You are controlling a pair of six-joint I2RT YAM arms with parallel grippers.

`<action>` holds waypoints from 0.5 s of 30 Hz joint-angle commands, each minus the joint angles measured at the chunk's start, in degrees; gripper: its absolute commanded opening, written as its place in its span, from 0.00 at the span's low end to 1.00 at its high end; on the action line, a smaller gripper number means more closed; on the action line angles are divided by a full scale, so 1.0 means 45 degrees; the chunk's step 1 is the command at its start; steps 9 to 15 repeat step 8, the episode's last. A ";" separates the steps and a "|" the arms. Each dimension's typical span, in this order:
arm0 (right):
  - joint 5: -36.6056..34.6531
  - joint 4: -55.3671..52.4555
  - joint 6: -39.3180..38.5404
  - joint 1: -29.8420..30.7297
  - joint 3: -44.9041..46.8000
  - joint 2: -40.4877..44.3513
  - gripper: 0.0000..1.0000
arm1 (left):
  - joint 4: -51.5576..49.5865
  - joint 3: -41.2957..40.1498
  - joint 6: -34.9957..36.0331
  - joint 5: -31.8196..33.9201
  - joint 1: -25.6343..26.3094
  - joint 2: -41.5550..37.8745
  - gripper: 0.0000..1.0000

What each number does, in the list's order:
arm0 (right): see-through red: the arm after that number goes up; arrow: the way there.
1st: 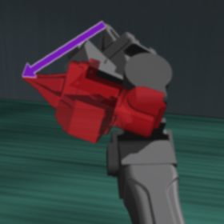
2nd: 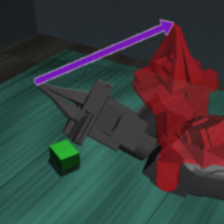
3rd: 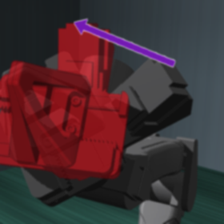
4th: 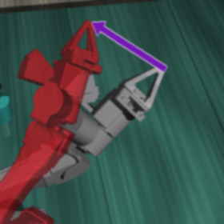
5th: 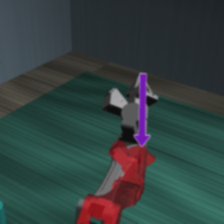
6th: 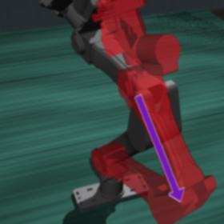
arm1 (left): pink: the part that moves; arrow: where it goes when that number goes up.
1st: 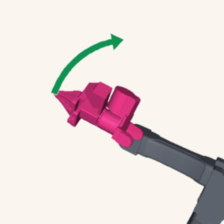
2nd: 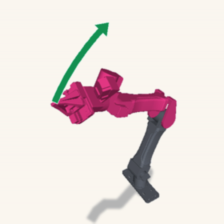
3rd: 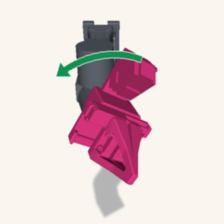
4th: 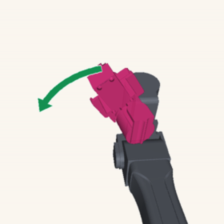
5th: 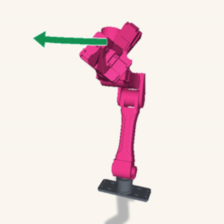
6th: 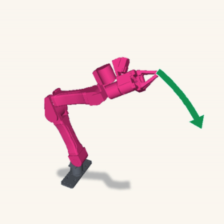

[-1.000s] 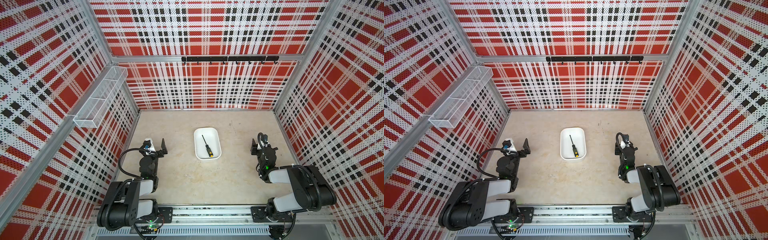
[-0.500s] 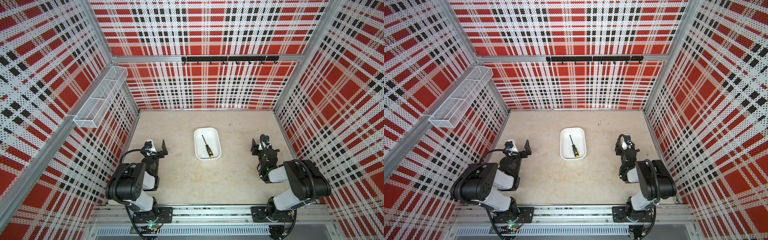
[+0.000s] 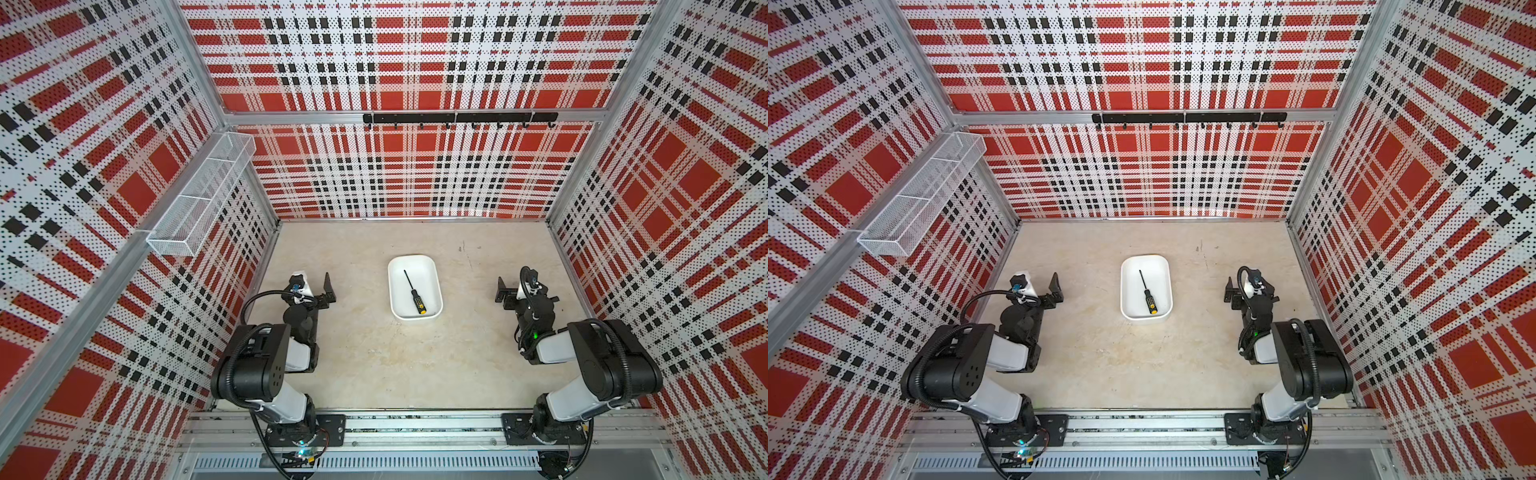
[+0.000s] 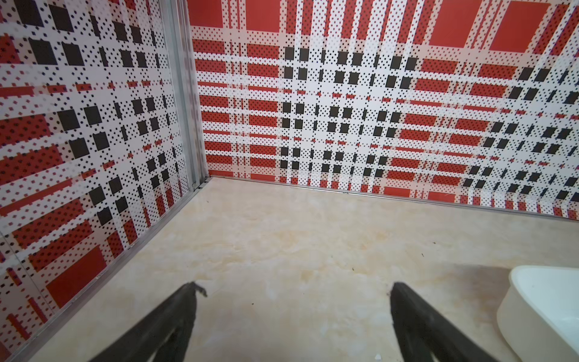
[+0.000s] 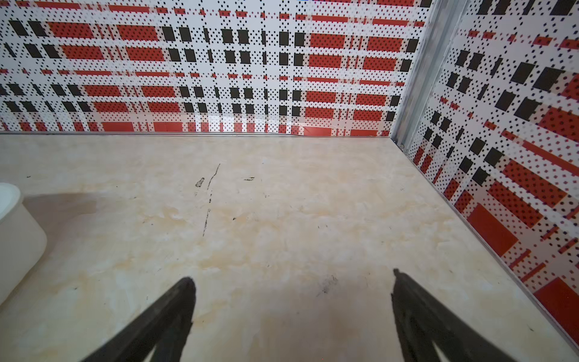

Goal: Put the screwdriver in the bin
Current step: Reset both arms

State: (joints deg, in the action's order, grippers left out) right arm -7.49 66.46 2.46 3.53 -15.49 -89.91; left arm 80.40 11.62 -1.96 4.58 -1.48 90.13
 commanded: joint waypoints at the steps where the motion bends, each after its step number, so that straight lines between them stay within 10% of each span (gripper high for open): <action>1: -0.0026 -0.0001 -0.0040 -0.0098 -0.0247 -0.0040 1.00 | 0.0024 0.0036 0.0051 0.0059 -0.0061 0.0008 0.98; 15: 0.0093 -0.0022 -0.0021 -0.0154 -0.0264 -0.0026 1.00 | 0.0024 0.0036 0.0051 0.0064 -0.0046 0.0025 0.98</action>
